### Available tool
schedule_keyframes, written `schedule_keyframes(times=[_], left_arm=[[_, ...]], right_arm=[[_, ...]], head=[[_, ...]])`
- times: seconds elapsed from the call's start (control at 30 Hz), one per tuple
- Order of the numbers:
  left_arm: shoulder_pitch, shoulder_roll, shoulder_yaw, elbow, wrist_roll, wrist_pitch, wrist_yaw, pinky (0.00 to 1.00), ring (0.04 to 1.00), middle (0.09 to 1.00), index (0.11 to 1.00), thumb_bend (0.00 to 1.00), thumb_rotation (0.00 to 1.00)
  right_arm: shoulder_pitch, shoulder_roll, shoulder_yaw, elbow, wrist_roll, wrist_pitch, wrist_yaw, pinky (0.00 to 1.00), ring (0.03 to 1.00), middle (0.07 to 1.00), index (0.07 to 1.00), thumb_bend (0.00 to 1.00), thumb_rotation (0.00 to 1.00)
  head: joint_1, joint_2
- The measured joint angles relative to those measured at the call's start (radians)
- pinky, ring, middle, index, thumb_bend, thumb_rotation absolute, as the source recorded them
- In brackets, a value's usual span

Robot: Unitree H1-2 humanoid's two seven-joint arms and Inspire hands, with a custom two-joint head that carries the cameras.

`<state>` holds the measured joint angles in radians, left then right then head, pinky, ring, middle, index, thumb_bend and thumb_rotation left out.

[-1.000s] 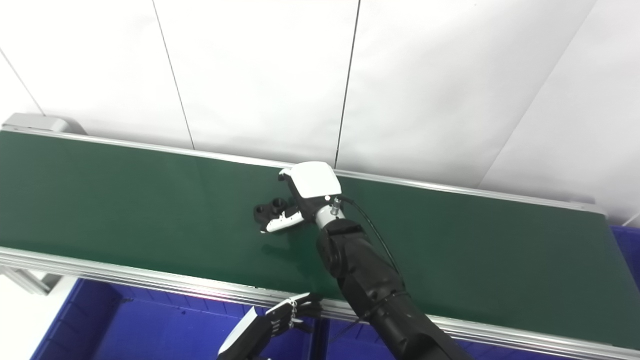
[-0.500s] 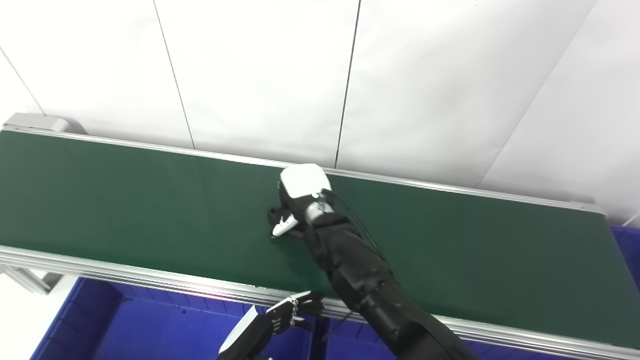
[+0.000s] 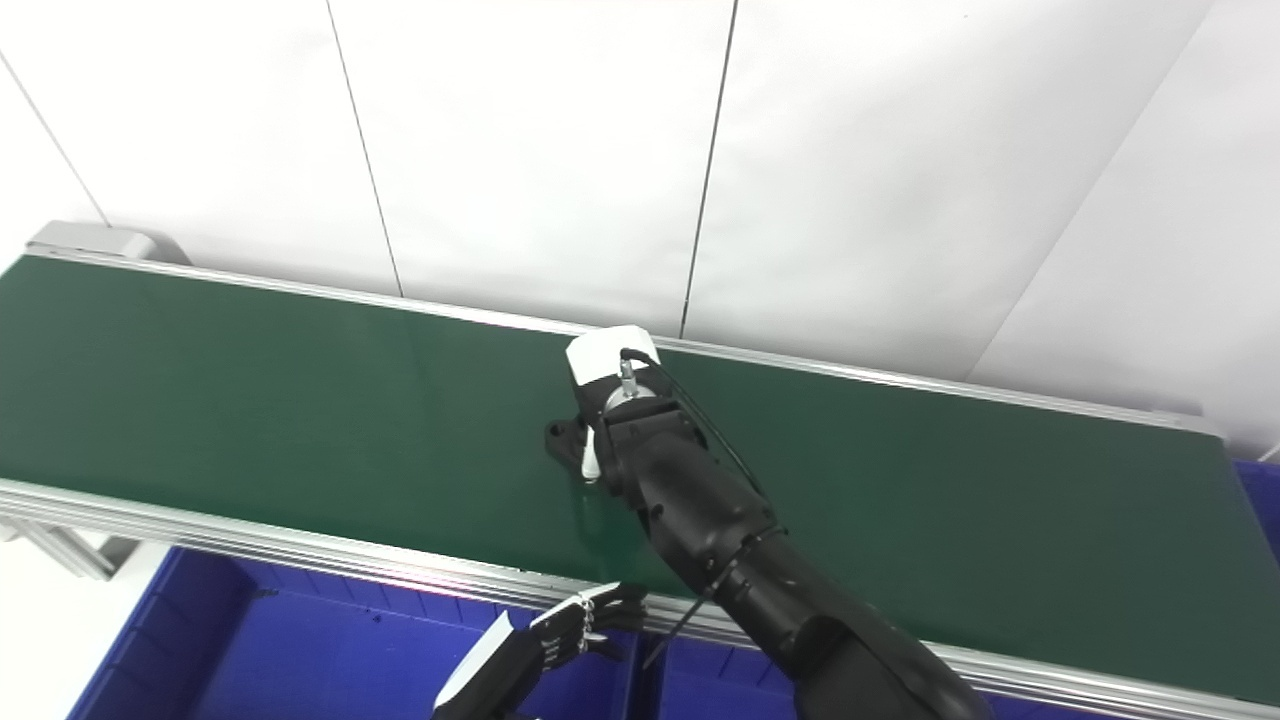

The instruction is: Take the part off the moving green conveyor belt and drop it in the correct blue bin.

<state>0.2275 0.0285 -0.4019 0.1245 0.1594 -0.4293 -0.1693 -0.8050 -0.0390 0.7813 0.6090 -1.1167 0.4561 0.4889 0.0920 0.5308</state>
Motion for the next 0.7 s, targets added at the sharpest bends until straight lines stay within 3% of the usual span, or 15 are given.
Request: schedule_keyframes(times=[0.03, 0.1, 0.27, 0.7], left_arm=[[0.0, 0.0, 0.0, 0.0, 0.001, 0.0, 0.0, 0.71, 0.818, 0.84, 0.862, 0.94, 0.59], [0.0, 0.0, 0.0, 0.0, 0.002, 0.0, -0.001, 0.72, 0.82, 0.837, 0.863, 0.93, 0.59], [-0.001, 0.0, 0.002, 0.0, 0.001, 0.0, -0.002, 0.71, 0.811, 0.828, 0.861, 0.93, 0.57], [-0.012, 0.01, -0.001, 0.005, -0.022, 0.0, -0.005, 0.73, 0.819, 0.832, 0.863, 0.92, 0.58]], right_arm=[[0.0, -0.005, 0.0, -0.009, -0.002, 0.001, 0.014, 0.16, 0.221, 0.334, 0.497, 0.51, 0.13], [0.001, -0.014, -0.001, -0.023, -0.002, 0.001, 0.042, 0.2, 0.266, 0.445, 0.496, 0.52, 0.03], [0.055, -0.059, -0.038, -0.135, 0.025, 0.001, 0.068, 0.16, 0.226, 0.47, 0.495, 0.53, 0.0], [0.223, -0.12, -0.163, -0.464, 0.123, -0.057, -0.077, 0.14, 0.208, 0.469, 0.492, 0.52, 0.0]], head=[[-0.003, 0.0], [-0.003, 0.002], [-0.006, 0.003], [-0.031, 0.005]])
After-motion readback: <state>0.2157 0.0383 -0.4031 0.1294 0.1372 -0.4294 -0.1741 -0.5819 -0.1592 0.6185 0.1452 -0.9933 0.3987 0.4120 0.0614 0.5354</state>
